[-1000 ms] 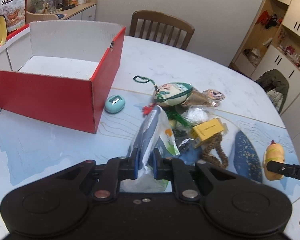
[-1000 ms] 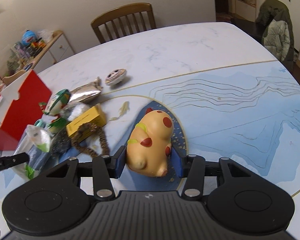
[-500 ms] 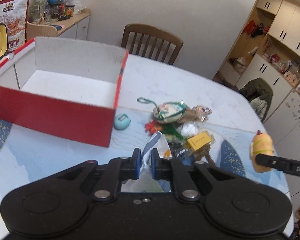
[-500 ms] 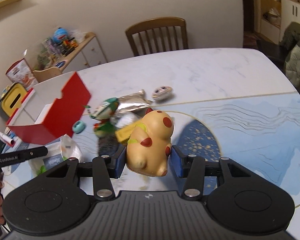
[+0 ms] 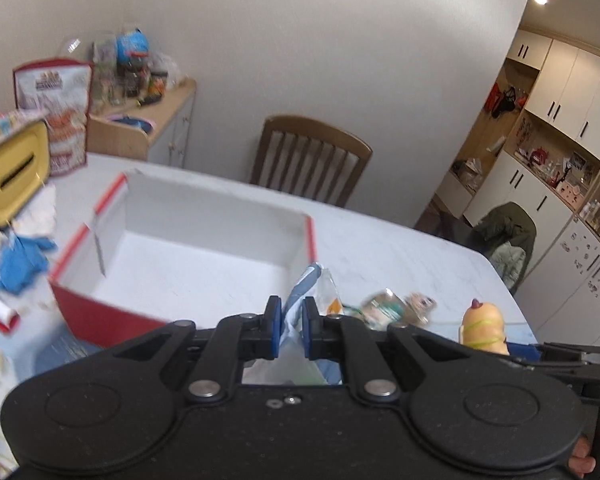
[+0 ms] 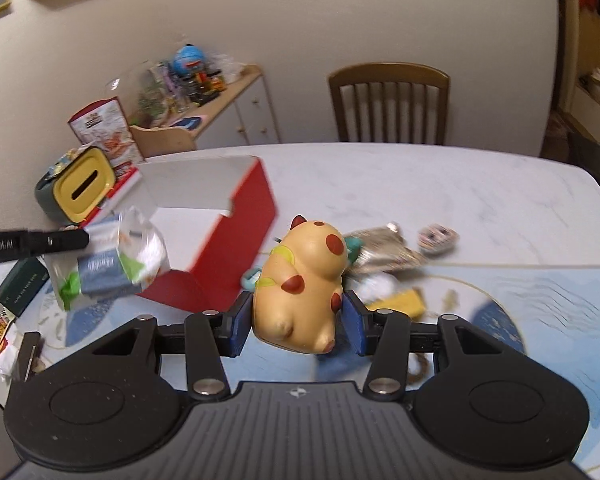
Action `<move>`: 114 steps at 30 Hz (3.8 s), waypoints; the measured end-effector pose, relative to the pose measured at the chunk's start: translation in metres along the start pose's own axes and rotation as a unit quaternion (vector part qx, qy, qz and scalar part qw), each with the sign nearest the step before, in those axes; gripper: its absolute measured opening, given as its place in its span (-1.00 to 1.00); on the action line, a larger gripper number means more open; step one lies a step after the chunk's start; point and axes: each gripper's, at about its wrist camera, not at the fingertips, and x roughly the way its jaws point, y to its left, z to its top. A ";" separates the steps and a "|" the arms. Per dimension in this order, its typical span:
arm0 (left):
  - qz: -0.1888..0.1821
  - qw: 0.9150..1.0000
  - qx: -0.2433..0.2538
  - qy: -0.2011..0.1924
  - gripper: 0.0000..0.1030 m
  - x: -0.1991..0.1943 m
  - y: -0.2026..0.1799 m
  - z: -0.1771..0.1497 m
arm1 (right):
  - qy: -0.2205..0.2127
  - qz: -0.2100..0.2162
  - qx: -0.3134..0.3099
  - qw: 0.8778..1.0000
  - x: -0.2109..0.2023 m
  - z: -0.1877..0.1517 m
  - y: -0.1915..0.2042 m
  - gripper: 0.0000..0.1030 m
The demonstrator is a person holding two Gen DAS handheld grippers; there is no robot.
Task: Organize objects
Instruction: 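Carry the bag and the plush cat over the red box with both tools, then open both tools to drop the bag and plush cat into the box, then move the left tool to the green-haired doll and the right tool to the rope bracelet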
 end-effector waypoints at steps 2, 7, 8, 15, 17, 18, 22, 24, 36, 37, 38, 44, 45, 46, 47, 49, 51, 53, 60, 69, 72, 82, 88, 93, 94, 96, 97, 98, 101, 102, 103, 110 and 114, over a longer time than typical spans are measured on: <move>0.003 1.000 0.003 -0.008 -0.83 0.000 0.011 0.010 | 0.001 0.000 -0.010 1.000 0.009 0.007 0.018 -0.09; 0.021 0.999 0.013 -0.024 -0.83 0.004 0.038 0.033 | 0.014 0.004 -0.030 0.999 0.039 0.026 0.062 -0.09; 0.028 0.999 0.015 -0.024 -0.83 0.008 0.046 0.037 | 0.018 0.004 -0.035 0.999 0.046 0.028 0.071 -0.09; 0.040 0.999 0.019 -0.020 -0.83 0.036 0.088 0.056 | 0.036 -0.001 -0.054 0.998 0.102 0.051 0.126 -0.09; 0.041 0.999 0.018 -0.015 -0.82 0.048 0.099 0.059 | 0.042 -0.008 -0.057 0.997 0.119 0.056 0.138 -0.09; 0.044 0.999 0.018 -0.010 -0.82 0.055 0.104 0.060 | 0.047 -0.012 -0.060 0.997 0.129 0.058 0.142 -0.09; 0.047 0.999 0.020 0.010 -0.82 0.082 0.119 0.063 | 0.072 -0.020 -0.058 0.995 0.166 0.064 0.155 -0.09; 0.043 0.999 0.025 0.021 -0.82 0.094 0.123 0.063 | 0.085 -0.021 -0.068 0.994 0.182 0.065 0.161 -0.09; 0.034 0.992 0.069 0.098 -0.82 0.150 0.119 0.048 | 0.167 -0.025 -0.089 0.982 0.247 0.053 0.176 -0.09; 0.034 0.991 0.071 0.105 -0.82 0.153 0.119 0.047 | 0.172 -0.028 -0.090 0.981 0.249 0.053 0.177 -0.09; 0.034 0.991 0.072 0.109 -0.82 0.155 0.118 0.045 | 0.176 -0.028 -0.090 0.980 0.252 0.052 0.177 -0.09; 0.033 0.985 0.083 0.151 -0.83 0.168 0.118 0.039 | 0.197 -0.030 -0.088 0.976 0.261 0.047 0.180 -0.09; 0.035 0.983 0.085 0.158 -0.83 0.170 0.118 0.037 | 0.200 -0.032 -0.088 0.975 0.263 0.046 0.180 -0.08; 0.036 0.982 0.087 0.163 -0.83 0.171 0.118 0.036 | 0.202 -0.034 -0.088 0.975 0.264 0.045 0.180 -0.07; 0.035 0.981 0.088 0.168 -0.83 0.172 0.118 0.034 | 0.204 -0.035 -0.087 0.975 0.265 0.044 0.180 -0.07; 0.031 0.979 0.091 0.179 -0.82 0.175 0.118 0.032 | 0.209 -0.037 -0.080 0.974 0.268 0.043 0.180 -0.06; 0.029 0.977 0.095 0.187 -0.77 0.177 0.117 0.031 | 0.211 -0.038 -0.074 0.974 0.269 0.043 0.178 -0.06; 0.029 0.974 0.100 0.203 -0.72 0.181 0.116 0.028 | 0.210 -0.040 -0.075 0.974 0.269 0.043 0.179 -0.06; 0.036 0.971 0.090 0.220 -0.57 0.179 0.129 0.017 | 0.197 -0.036 -0.052 0.978 0.260 0.043 0.172 0.29; 0.026 0.968 0.091 0.231 -0.54 0.165 0.135 0.007 | 0.192 -0.024 -0.047 0.980 0.246 0.034 0.170 0.29; 0.024 0.967 0.094 0.237 -0.54 0.158 0.135 0.003 | 0.191 -0.019 -0.051 0.980 0.238 0.029 0.171 0.29; 0.027 0.969 0.082 0.232 -0.49 0.148 0.132 -0.003 | 0.163 -0.004 -0.050 0.985 0.217 0.026 0.177 0.29; 0.014 0.975 0.077 0.206 -0.33 0.131 0.127 0.000 | 0.122 0.017 -0.036 0.992 0.183 0.032 0.171 0.38; 0.003 0.984 0.083 0.158 0.19 0.098 0.114 0.002 | 0.080 0.023 -0.025 0.996 0.143 0.033 0.163 0.38; -0.002 0.985 0.085 0.149 0.24 0.093 0.111 0.003 | 0.073 0.023 -0.024 0.997 0.134 0.032 0.161 0.38; -0.008 0.987 0.090 0.134 0.26 0.083 0.104 0.006 | 0.060 0.021 -0.021 0.998 0.119 0.030 0.157 0.38; -0.013 0.988 0.091 0.127 0.32 0.079 0.101 0.007 | 0.055 0.020 -0.019 0.998 0.111 0.029 0.154 0.38; -0.017 0.988 0.093 0.119 0.37 0.073 0.098 0.008 | 0.049 0.018 -0.018 0.998 0.104 0.027 0.152 0.38; -0.019 0.989 0.110 0.094 0.52 0.059 0.085 0.007 | 0.030 0.012 -0.014 0.999 0.083 0.020 0.146 0.38; -0.021 0.989 0.115 0.087 0.55 0.055 0.081 0.007 | 0.024 0.009 -0.011 1.000 0.076 0.018 0.143 0.38; -0.024 0.990 0.117 0.081 0.58 0.050 0.077 0.006 | 0.017 0.009 -0.007 1.000 0.069 0.016 0.141 0.38; -0.038 0.988 0.144 0.039 0.79 0.027 0.047 0.002 | -0.027 -0.005 0.013 1.000 0.025 -0.001 0.121 0.47; -0.039 0.986 0.159 0.018 0.96 0.019 0.027 -0.007 | -0.042 -0.016 0.017 0.999 0.003 -0.012 0.104 0.51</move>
